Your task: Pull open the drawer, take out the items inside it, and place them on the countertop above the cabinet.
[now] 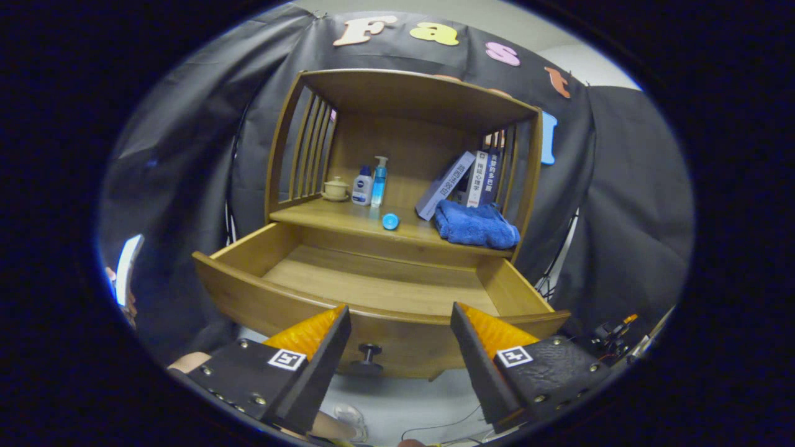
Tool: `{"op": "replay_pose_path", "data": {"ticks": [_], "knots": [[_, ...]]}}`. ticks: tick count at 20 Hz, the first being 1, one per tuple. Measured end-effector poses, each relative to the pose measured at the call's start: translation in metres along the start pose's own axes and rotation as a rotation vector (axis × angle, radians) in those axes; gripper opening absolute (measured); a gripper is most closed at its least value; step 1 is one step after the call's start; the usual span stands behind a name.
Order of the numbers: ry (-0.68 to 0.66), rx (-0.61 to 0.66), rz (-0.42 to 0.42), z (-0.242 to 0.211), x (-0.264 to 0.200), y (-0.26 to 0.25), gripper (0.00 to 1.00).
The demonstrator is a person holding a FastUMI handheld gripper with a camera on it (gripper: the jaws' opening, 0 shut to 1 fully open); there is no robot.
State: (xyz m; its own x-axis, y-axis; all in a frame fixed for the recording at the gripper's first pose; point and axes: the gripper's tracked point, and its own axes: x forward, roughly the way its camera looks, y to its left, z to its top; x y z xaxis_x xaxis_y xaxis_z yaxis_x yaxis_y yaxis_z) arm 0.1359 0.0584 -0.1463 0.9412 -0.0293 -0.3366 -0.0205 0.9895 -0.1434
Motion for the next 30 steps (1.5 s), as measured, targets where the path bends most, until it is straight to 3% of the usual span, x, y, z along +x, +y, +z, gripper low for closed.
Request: {"op": "replay_pose_path", "data": {"ticks": [7, 11, 30], "knots": [[0.042, 0.050, -0.049, -0.024, 0.027, 0.002, 0.96], [0.013, 0.117, -0.024, -0.022, 0.029, 0.009, 0.96], [-0.012, 0.131, -0.071, -0.008, 0.073, -0.001, 0.96]]}}
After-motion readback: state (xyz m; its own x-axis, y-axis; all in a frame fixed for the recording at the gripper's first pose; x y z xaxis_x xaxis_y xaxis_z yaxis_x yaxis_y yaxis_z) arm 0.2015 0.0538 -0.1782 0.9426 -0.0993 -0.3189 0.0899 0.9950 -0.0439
